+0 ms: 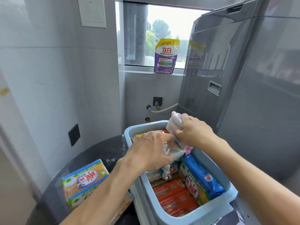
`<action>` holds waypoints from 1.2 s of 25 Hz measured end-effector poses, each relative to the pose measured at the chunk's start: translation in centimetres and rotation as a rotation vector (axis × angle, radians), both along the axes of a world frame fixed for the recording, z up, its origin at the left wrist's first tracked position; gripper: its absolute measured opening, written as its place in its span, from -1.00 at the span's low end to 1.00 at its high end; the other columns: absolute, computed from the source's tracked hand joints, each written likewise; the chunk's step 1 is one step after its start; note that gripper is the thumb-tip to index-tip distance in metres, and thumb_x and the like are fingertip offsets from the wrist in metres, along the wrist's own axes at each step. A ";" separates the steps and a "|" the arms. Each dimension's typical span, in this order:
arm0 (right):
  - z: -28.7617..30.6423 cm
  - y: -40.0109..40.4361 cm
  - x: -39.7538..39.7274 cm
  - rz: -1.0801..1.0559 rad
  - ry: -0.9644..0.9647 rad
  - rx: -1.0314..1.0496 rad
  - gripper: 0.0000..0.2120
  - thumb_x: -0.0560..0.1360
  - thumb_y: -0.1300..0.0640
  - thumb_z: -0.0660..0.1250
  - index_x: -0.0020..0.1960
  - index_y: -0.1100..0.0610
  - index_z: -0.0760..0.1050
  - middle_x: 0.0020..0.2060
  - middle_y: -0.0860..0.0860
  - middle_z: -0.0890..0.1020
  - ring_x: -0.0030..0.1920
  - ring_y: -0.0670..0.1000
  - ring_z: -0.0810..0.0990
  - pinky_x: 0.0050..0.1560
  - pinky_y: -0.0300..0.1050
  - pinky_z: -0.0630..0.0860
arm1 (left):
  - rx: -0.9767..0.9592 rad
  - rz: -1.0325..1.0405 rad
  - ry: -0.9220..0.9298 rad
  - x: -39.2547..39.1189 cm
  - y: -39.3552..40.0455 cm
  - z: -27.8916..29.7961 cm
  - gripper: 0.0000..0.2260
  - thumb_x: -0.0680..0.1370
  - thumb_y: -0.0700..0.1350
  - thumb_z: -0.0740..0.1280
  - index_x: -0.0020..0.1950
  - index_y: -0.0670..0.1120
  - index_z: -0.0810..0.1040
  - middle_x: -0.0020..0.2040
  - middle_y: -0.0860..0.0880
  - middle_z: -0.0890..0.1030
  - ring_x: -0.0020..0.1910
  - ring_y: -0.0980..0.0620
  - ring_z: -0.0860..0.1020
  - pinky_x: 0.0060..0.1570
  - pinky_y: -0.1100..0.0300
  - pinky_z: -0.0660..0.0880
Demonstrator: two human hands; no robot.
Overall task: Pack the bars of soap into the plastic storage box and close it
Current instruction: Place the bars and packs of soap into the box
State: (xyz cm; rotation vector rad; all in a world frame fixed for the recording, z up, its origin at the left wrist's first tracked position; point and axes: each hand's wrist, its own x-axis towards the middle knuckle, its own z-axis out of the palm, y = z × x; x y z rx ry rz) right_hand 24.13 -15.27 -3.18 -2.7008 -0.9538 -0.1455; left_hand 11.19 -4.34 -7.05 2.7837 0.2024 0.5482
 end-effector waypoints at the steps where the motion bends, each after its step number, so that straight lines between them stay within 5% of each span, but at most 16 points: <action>1: -0.4 -0.2 -0.2 -0.009 -0.039 0.058 -0.73 0.50 -0.07 0.24 0.09 0.07 0.39 -0.06 -0.01 0.54 -0.17 0.11 0.46 -0.21 -0.06 0.32 | -0.002 0.003 -0.011 0.1 0.0 0.0 -0.66 0.31 0.43 0.16 -0.14 0.23 0.40 -0.21 0.19 0.43 -0.16 0.09 0.45 -0.25 0.11 0.29; 5: -1.3 -1.7 -1.6 0.046 -0.077 0.415 -0.76 0.50 -0.04 0.33 0.09 0.05 0.46 -0.07 -0.02 0.61 -0.16 0.06 0.52 -0.21 -0.05 0.40 | -0.050 0.041 -0.007 0.4 -0.1 0.2 -0.57 0.33 0.38 0.29 0.09 0.19 0.50 -0.03 0.16 0.62 0.00 0.07 0.56 -0.16 0.09 0.44; 9: -1.5 -4.4 -3.7 -0.004 0.157 0.820 -0.65 0.51 -0.02 0.39 0.26 0.02 0.47 -0.04 -0.05 0.63 -0.06 0.03 0.61 -0.06 0.14 0.61 | 0.003 0.086 0.097 0.3 -0.4 0.4 -0.37 0.28 0.27 0.45 0.31 0.16 0.44 0.13 0.11 0.58 0.14 0.02 0.51 -0.02 0.06 0.46; 14: -3.3 -9.3 -6.6 -0.078 0.345 1.056 -0.73 0.50 -0.06 0.39 0.18 -0.16 0.46 -0.10 -0.16 0.62 -0.06 -0.02 0.65 -0.23 0.08 0.67 | 0.035 0.173 0.115 0.1 -0.7 0.0 -0.38 0.23 0.37 0.41 0.22 0.14 0.52 0.06 0.08 0.56 0.08 0.01 0.50 0.00 0.02 0.50; 17: -4.5 -10.3 -9.1 -0.027 0.148 0.866 -0.61 0.53 -0.12 0.31 0.33 -0.24 0.33 -0.02 -0.38 0.57 -0.06 -0.18 0.58 -0.13 -0.10 0.55 | -0.274 0.153 0.048 -0.1 -0.1 0.3 -0.45 0.25 0.42 0.33 0.15 0.18 0.58 0.05 0.12 0.63 0.02 0.08 0.57 -0.04 0.11 0.51; 19: -4.8 -10.1 -9.7 0.022 0.009 0.711 -0.50 0.55 -0.14 0.25 0.46 -0.19 0.22 0.14 -0.34 0.49 0.00 -0.16 0.51 -0.06 -0.11 0.43 | -0.293 0.232 -0.119 0.1 1.2 0.4 -0.62 0.40 0.28 0.33 0.13 0.13 0.60 0.11 0.08 0.60 0.12 0.04 0.52 0.03 0.12 0.42; 21: -4.9 -10.0 -9.4 0.044 0.017 0.653 -0.46 0.56 -0.15 0.24 0.49 -0.15 0.19 0.22 -0.23 0.52 0.04 -0.07 0.54 -0.07 -0.10 0.42 | -0.133 0.319 -0.013 -0.2 3.0 0.4 -0.65 0.51 0.16 0.30 0.27 0.13 0.54 0.30 0.03 0.49 0.31 -0.03 0.36 0.23 0.03 0.31; 23: -4.8 -10.3 -8.4 0.078 0.045 0.597 -0.46 0.55 -0.16 0.24 0.49 -0.15 0.20 0.24 -0.19 0.55 0.06 -0.04 0.56 -0.07 -0.13 0.40 | -0.189 0.349 0.233 -0.8 4.0 0.6 -0.62 0.55 0.15 0.23 0.36 0.16 0.47 0.39 -0.01 0.38 0.34 -0.11 0.29 0.33 -0.03 0.30; 27: -3.1 -12.4 -5.4 0.206 0.137 0.488 -0.49 0.52 -0.19 0.25 0.44 -0.21 0.25 0.09 -0.31 0.56 0.02 -0.14 0.57 -0.11 -0.38 0.41 | -0.116 0.420 0.307 -3.7 1.9 1.7 -0.66 0.55 0.12 0.15 0.29 0.14 0.49 0.13 -0.05 0.35 0.07 -0.16 0.43 0.16 -0.10 0.46; 30: -2.9 -14.2 -4.3 0.267 0.195 0.435 -0.55 0.51 -0.25 0.25 0.35 -0.42 0.19 0.00 -0.41 0.56 0.00 -0.24 0.58 -0.17 -0.41 0.47 | 0.070 0.468 0.255 -8.3 -1.0 0.8 -0.68 0.47 0.22 0.13 0.13 0.22 0.52 -0.09 0.04 0.32 -0.10 -0.04 0.44 -0.18 0.04 0.41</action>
